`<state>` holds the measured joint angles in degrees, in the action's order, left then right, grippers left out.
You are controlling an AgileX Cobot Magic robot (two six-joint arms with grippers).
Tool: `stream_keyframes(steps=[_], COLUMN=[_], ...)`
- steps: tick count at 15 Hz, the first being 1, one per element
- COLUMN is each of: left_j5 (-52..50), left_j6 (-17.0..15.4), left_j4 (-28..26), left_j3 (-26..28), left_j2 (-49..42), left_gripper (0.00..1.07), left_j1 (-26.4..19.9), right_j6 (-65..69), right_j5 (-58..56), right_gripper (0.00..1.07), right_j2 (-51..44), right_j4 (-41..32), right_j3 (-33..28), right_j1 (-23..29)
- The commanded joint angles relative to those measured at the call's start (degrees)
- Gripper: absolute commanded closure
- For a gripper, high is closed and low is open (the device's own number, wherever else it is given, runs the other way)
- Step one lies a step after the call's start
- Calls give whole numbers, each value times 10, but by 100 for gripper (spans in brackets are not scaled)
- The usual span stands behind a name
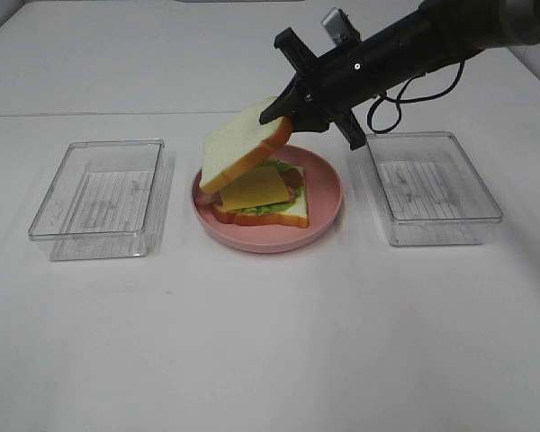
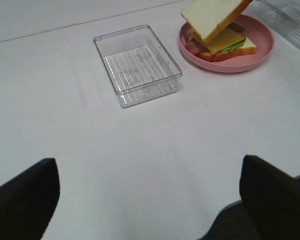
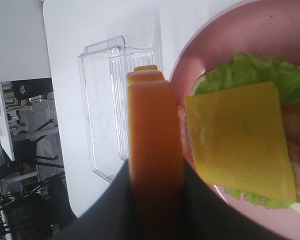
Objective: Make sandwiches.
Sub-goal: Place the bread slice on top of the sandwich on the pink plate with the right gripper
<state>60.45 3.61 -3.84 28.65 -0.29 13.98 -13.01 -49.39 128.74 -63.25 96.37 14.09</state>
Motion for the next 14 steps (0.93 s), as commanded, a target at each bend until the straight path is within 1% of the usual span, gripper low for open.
stream_keyframes(steps=[1, 3, 5, 6, 7, 8, 9, 11, 12, 13, 14], left_j5=[-5, -5, -5, -5, -5, -5, -5, -5, -5, -5, -5], left_j6=[0, 0, 0, 0, 0, 0, 0, 0, 0, 0, 0], left_j4=[-2, -2, -2, -2, -2, -2, -2, -2, -2, -2, -2], left_j3=[-1, -1, -1, -1, -1, -1, -1, -1, -1, -1, -1], left_j2=[-13, -13, -13, -13, -13, -13, -13, -13, -13, -13, -13], left_gripper=[14, 14, 14, 14, 14, 14, 14, 14, 14, 14, 14], left_j1=[1, 1, 1, 1, 1, 1, 1, 1, 1, 1, 1], right_j6=[3, 12, 50, 64, 70, 74, 78, 79, 79, 79, 80], right_j5=[5, 10, 16, 16, 15, 12, 6, -5, -10, -14, -23], right_gripper=[107, 107, 107, 101, 94, 84, 71, 40, 28, 25, 25], right_j2=[15, 22, 22, 22, 22, 22, 22, 17, 10, 0, -11], right_j4=[-26, -11, 29, 53, 68, 77, 86, 112, 137, 167, 197], right_j3=[-3, -3, -3, -3, -3, -3, -3, -3, -1, -1, 0], right_j1=[-1, -1, -1, -1, -1, -1, -1, -1, -1, -1, -1])
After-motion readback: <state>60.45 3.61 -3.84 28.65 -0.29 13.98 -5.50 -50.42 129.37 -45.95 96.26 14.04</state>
